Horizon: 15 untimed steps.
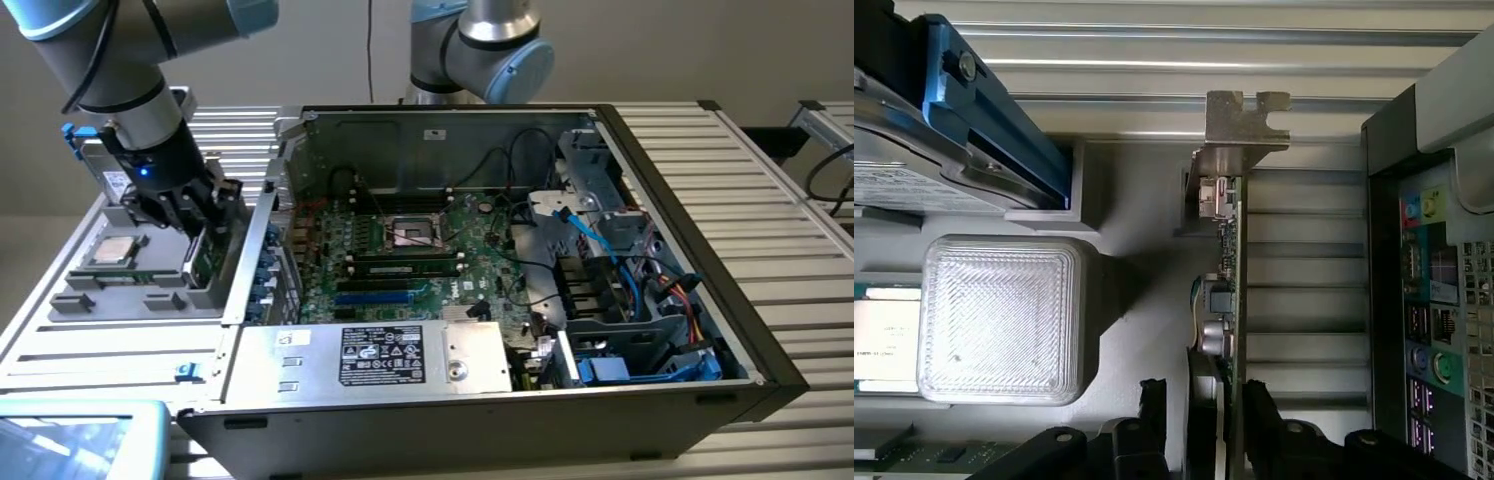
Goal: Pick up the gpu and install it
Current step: 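Pick up the gpu and move the gpu toward the slot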
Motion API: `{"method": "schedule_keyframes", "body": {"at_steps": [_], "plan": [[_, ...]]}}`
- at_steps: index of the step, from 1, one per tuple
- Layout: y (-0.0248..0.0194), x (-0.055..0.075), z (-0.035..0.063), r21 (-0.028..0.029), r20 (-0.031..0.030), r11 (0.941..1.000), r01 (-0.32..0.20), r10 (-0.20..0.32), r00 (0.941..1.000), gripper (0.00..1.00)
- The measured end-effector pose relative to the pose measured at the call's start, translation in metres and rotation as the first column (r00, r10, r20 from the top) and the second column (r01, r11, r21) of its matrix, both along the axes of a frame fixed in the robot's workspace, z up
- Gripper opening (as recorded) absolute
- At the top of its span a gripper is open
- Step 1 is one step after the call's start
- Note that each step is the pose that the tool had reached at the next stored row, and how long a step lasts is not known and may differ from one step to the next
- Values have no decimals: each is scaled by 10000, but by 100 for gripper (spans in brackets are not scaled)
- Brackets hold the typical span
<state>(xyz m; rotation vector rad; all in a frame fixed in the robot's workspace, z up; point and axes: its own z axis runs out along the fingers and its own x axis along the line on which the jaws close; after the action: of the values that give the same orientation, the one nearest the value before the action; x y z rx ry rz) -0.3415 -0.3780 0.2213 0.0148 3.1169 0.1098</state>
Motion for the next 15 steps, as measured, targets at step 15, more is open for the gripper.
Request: {"method": "schedule_keyframes", "body": {"at_steps": [15], "plan": [[-16,0,299,8,-1,10000,2,-2,10000,28]]}}
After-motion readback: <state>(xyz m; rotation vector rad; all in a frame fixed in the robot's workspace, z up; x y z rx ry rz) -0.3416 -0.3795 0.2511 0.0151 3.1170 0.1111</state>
